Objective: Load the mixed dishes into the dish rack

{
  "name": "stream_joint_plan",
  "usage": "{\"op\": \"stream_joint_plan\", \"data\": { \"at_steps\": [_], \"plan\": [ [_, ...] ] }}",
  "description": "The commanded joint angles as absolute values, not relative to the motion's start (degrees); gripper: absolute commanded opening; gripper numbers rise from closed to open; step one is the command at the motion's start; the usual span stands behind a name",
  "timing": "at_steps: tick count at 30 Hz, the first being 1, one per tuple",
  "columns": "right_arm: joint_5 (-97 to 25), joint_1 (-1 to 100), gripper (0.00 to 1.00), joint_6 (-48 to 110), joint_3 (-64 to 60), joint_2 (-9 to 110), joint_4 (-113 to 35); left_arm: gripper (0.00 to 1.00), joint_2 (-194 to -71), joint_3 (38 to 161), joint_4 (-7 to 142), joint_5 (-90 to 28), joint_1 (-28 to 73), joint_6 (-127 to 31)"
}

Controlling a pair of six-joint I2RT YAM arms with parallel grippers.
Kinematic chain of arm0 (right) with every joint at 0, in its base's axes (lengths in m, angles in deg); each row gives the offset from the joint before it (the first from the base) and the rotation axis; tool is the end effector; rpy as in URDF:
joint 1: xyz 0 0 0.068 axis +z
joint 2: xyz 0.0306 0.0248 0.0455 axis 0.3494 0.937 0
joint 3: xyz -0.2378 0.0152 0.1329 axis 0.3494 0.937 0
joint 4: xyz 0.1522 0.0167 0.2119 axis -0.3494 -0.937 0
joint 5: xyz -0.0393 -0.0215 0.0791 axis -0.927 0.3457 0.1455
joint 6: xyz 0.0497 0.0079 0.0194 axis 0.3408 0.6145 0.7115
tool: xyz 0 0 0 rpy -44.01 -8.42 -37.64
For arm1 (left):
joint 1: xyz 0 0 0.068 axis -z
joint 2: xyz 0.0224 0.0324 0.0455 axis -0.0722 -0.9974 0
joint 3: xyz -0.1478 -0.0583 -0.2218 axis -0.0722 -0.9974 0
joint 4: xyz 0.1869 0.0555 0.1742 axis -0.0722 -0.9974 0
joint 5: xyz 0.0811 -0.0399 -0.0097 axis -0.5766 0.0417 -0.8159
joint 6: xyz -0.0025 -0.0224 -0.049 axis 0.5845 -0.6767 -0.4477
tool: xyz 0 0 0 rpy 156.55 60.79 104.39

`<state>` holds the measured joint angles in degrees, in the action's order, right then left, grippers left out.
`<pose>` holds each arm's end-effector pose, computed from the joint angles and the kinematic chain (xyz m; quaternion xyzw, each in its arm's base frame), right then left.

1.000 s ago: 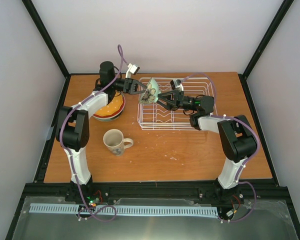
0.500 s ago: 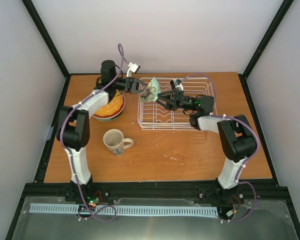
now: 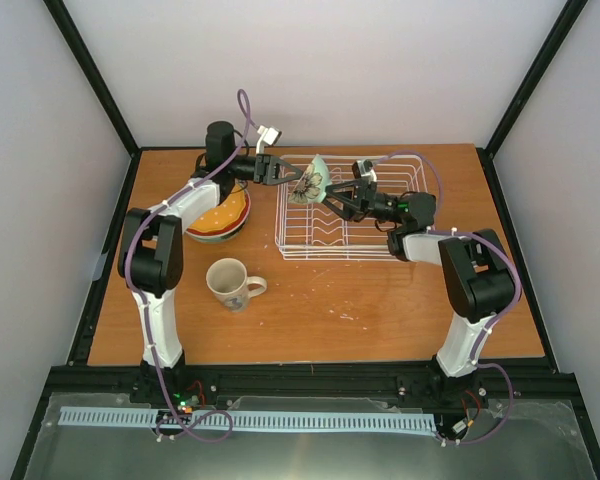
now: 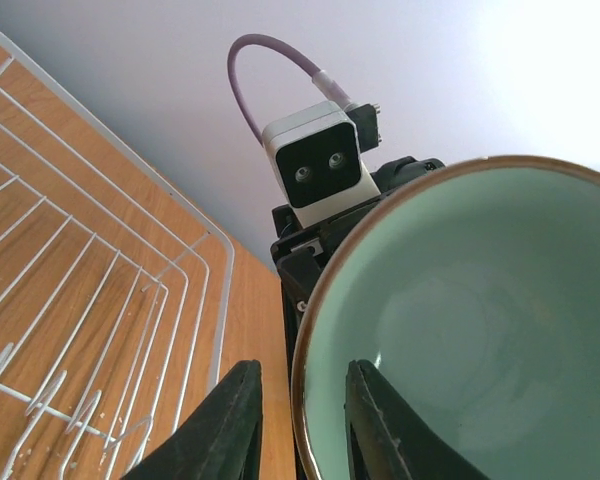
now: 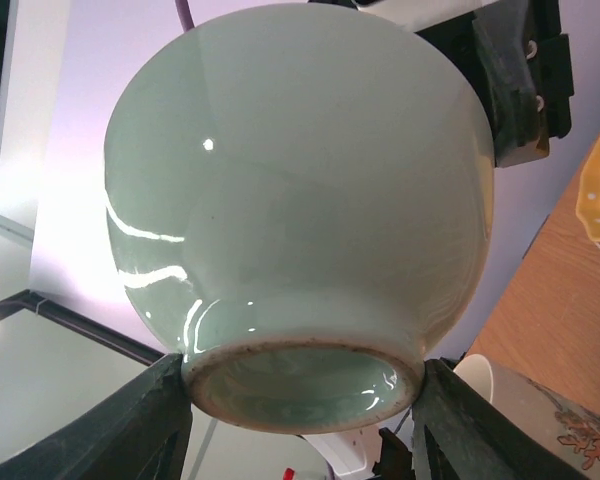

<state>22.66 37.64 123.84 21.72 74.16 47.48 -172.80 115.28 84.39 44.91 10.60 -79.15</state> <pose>0.3304 0.1365 0.2597 -0.1008 0.6175 0.7633 0.1609 0.4319 -0.1503 0.2798 0.2903 0.6505 -0.6776 0.1827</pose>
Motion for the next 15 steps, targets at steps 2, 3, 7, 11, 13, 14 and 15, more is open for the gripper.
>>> {"op": "stream_joint_plan", "data": {
  "at_steps": [2, 3, 7, 11, 13, 14, 15],
  "plan": [
    [22.07, 36.5, 0.03, 122.45, 21.92, 72.47, 57.75, 0.28, -174.03, 118.31, 83.67, 44.13, 10.8, -77.56],
    [22.08, 36.41, 0.03, 122.5, 22.01, 72.53, 57.74, 0.28, -174.18, 118.43, 83.75, 44.15, 10.8, -77.64],
    [22.39, 36.33, 0.03, 122.26, 22.28, 72.61, 57.79, 0.32, -174.81, 118.85, 83.78, 44.02, 10.8, -77.8],
    [22.61, 35.98, 0.03, 122.03, 22.75, 72.7, 57.74, 0.34, -175.55, 119.53, 83.62, 43.89, 10.8, -77.82],
    [22.69, 35.68, 0.03, 121.94, 23.08, 72.83, 57.8, 0.34, -175.73, 119.88, 83.2, 43.89, 10.8, -77.6],
    [22.78, 35.33, 0.03, 121.91, 23.39, 72.89, 57.77, 0.35, -175.84, 120.09, 82.82, 43.85, 10.76, -77.37],
    [22.8, 35.04, 0.03, 121.86, 23.57, 72.83, 57.77, 0.35, -175.92, 120.32, 82.36, 43.81, 10.8, -77.0]
  ]
}}
